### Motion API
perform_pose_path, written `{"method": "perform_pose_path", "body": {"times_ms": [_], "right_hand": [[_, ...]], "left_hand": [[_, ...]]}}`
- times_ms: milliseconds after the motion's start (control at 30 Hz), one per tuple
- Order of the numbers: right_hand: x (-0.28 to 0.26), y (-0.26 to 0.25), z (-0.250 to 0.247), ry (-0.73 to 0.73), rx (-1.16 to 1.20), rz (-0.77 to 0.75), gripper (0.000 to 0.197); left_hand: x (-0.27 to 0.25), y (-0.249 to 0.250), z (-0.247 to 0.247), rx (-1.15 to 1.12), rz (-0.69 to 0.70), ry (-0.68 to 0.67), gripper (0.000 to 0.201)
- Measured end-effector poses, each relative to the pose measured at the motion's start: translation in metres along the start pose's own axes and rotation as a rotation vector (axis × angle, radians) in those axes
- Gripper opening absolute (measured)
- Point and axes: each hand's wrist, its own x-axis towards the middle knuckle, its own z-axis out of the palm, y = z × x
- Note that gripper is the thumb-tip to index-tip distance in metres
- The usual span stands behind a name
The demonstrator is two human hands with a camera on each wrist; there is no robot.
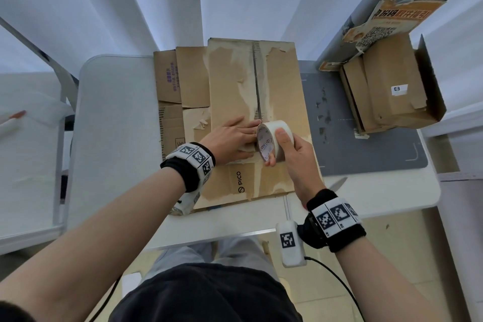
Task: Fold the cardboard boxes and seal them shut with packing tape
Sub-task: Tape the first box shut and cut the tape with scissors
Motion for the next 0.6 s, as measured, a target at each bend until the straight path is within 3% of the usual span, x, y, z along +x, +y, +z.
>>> {"method": "perform_pose_path", "body": {"times_ms": [300, 600], "right_hand": [[-0.008, 0.000, -0.003, 0.059, 0.046, 0.064, 0.036], [-0.017, 0.004, -0.006, 0.087, 0.066, 0.120, 0.037]], "left_hand": [[-0.002, -0.003, 0.001, 0.016, -0.006, -0.051, 0.072], [-0.004, -0.002, 0.006, 0.128, 0.023, -0.052, 0.070]]}}
